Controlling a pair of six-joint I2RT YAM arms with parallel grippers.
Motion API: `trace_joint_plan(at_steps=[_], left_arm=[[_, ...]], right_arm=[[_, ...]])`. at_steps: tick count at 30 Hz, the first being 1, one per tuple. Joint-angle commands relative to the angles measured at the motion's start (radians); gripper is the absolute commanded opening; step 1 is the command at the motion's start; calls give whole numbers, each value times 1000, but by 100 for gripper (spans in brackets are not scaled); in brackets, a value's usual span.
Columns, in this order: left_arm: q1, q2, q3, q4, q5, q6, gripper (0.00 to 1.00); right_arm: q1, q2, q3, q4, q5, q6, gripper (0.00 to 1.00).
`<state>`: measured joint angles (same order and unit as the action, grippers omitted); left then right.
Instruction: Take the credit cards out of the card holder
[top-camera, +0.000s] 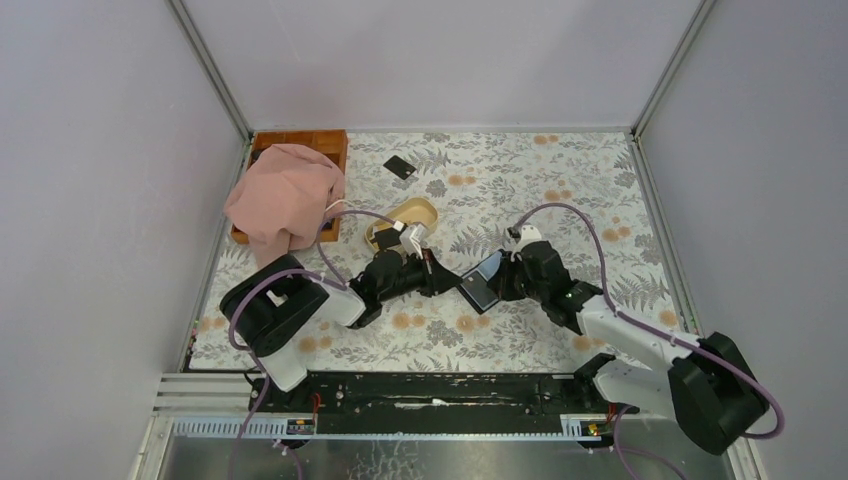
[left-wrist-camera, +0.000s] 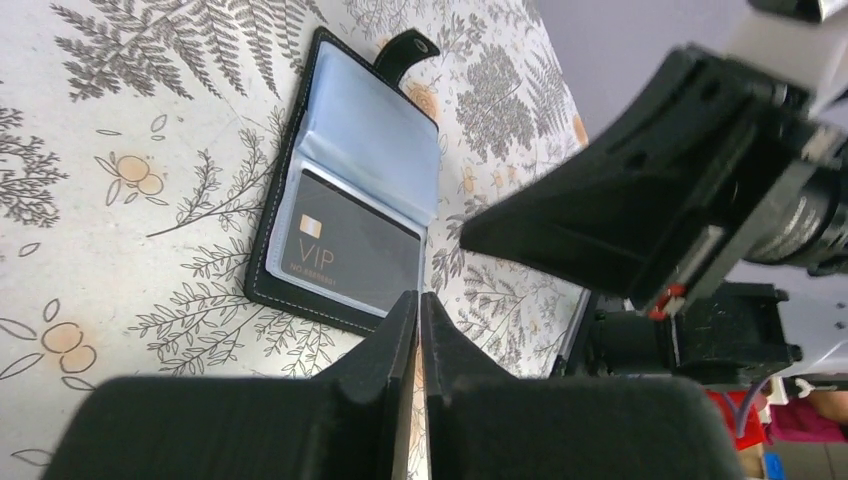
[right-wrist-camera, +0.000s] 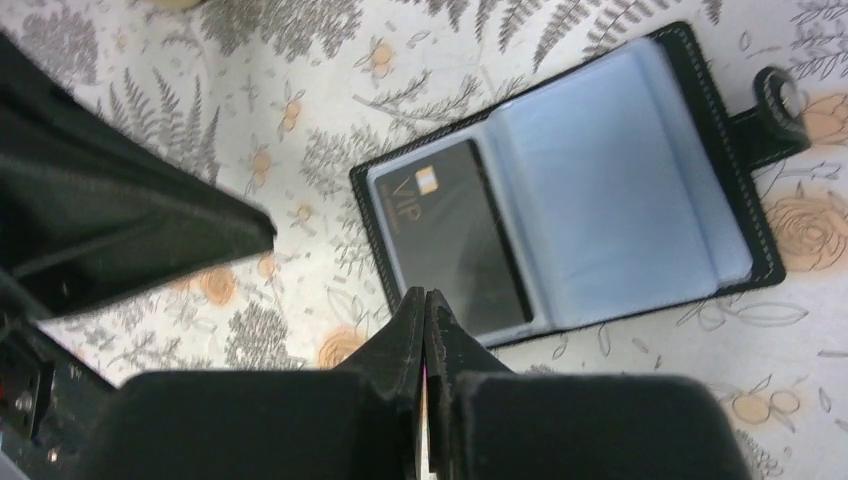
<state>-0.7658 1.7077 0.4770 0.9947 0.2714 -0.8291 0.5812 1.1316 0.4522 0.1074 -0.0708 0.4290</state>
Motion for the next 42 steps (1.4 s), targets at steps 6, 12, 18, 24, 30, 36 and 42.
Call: trace_joint_plan(at_steps=[6,12,18,24,30,36,42], left_arm=[[26,-110,-3,17,-39,-25,29],[26,-137,10,-19,-36,1,65],[27,-149,-6,-26,-47,6,87],[28,-183,-32,-64,-66,34,100],[35,-184,-39,-66,-93,50,100],[56,-139,-32,-57,-88,17,64],[65,-31,6,47,-7,-40,0]], right_arm=[[58,-180,-203,-71,22,101,0],[61,-149,-222,-46,8,111,0],[72,-6,-174,38,-8,94,0],[82,99,-130,121,-36,102,0],[114,232,-58,179,-45,103,0],[118,134,-27,143,-60,96,0],[62,56,69,15,4,15,0]])
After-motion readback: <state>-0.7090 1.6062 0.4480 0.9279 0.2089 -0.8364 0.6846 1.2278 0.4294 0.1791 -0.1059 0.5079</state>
